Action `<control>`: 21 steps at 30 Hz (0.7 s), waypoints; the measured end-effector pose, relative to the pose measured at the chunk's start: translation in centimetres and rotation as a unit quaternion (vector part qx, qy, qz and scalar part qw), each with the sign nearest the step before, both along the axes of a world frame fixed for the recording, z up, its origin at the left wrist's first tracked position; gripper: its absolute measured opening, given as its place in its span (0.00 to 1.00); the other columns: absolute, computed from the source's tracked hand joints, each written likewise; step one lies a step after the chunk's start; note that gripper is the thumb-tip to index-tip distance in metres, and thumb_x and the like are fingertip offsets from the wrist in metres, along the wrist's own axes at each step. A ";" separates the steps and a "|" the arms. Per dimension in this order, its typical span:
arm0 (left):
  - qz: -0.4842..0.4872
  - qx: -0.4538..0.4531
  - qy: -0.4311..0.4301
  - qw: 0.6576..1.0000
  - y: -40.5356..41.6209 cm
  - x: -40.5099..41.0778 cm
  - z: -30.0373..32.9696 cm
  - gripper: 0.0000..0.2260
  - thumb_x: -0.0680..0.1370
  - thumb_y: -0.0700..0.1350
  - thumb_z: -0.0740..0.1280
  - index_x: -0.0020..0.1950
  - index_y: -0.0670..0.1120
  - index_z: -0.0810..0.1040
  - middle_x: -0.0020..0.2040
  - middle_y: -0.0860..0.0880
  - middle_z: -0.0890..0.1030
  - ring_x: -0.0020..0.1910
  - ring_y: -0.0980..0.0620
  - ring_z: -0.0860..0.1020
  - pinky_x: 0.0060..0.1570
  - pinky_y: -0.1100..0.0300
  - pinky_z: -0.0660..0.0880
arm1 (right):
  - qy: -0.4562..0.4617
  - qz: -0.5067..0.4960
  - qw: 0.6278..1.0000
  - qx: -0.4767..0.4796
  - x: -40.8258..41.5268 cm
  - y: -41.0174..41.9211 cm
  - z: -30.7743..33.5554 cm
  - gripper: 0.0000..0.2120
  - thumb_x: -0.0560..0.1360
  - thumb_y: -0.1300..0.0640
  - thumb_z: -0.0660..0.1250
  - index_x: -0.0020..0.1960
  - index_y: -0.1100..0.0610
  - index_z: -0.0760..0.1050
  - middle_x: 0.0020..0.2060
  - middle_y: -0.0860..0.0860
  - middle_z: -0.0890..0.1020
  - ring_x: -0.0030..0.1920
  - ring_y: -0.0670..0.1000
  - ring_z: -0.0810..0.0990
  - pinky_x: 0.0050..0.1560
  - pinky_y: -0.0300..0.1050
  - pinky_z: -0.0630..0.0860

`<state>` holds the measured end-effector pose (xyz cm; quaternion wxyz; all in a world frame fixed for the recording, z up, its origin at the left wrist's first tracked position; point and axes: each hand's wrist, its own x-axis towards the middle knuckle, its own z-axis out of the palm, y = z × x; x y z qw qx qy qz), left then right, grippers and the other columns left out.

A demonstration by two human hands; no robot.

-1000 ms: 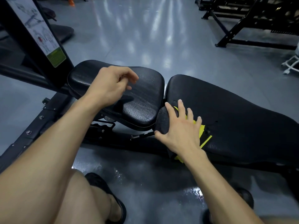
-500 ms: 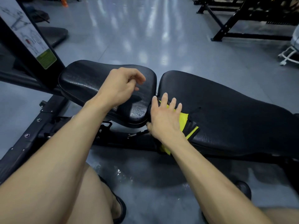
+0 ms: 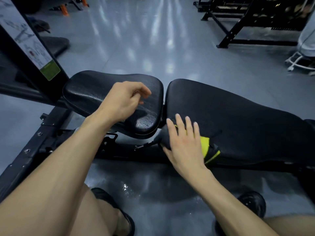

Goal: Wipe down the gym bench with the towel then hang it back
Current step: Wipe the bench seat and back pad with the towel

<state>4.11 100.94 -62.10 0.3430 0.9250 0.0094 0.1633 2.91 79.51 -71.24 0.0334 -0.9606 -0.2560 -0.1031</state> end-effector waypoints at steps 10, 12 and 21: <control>0.001 -0.012 0.026 1.000 -0.2 0.1 -0.2 0.17 0.81 0.35 0.60 0.52 0.52 0.85 0.46 0.59 0.86 0.42 0.61 0.85 0.52 0.54 0.83 | -0.028 0.067 0.995 0.074 -0.1 -5.1 -2.3 0.39 0.74 0.42 0.73 0.80 0.53 0.63 0.80 0.53 0.65 0.79 0.60 0.64 0.78 0.60 0.60; -0.008 -0.001 0.030 1.000 -0.7 0.1 -0.2 0.17 0.81 0.35 0.60 0.52 0.53 0.85 0.45 0.60 0.85 0.42 0.63 0.84 0.52 0.54 0.83 | -0.042 0.056 0.991 0.111 -0.2 -8.5 -3.4 0.38 0.75 0.39 0.70 0.79 0.52 0.64 0.80 0.51 0.65 0.79 0.57 0.65 0.78 0.59 0.61; -0.040 0.046 0.022 0.998 -1.1 -0.9 0.0 0.17 0.80 0.36 0.62 0.53 0.55 0.85 0.45 0.64 0.84 0.48 0.61 0.83 0.56 0.58 0.79 | -0.097 0.012 0.981 0.168 -2.4 -2.7 -4.2 0.35 0.73 0.45 0.70 0.77 0.55 0.68 0.79 0.54 0.67 0.79 0.62 0.63 0.77 0.65 0.58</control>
